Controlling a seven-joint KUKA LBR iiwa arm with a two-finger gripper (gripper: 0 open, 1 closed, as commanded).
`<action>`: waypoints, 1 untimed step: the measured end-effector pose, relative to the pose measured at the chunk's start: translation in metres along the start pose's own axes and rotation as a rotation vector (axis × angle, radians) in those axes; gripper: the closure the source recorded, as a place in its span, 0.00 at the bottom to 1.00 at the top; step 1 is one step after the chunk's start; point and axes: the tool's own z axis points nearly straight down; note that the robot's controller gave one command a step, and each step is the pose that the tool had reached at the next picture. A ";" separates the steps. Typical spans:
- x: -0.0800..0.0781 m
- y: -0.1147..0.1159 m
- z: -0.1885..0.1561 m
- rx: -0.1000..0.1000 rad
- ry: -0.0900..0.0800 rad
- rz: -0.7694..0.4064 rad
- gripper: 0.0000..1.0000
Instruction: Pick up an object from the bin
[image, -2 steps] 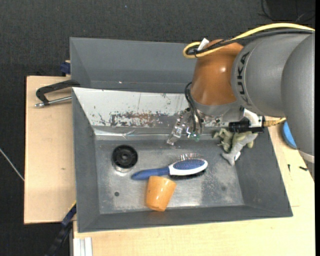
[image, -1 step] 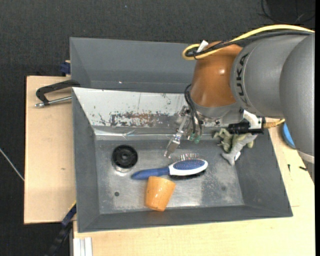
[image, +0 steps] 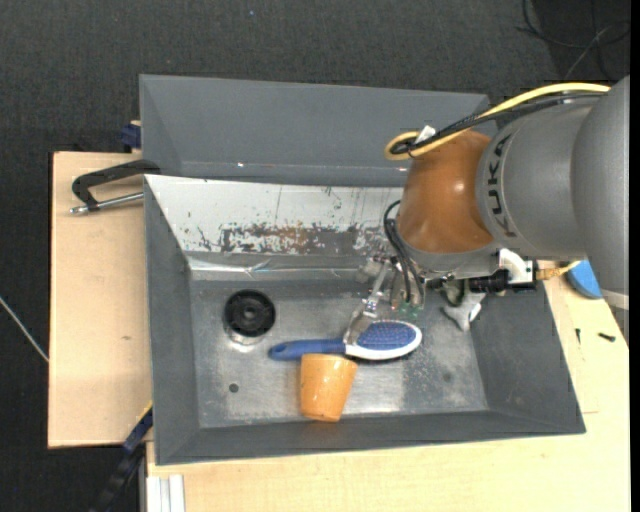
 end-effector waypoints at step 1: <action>0.051 -0.065 0.008 -0.011 -0.005 0.014 0.00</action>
Offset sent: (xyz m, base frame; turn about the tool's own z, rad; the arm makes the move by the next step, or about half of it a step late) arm -0.0811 -0.0503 -0.0235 0.0072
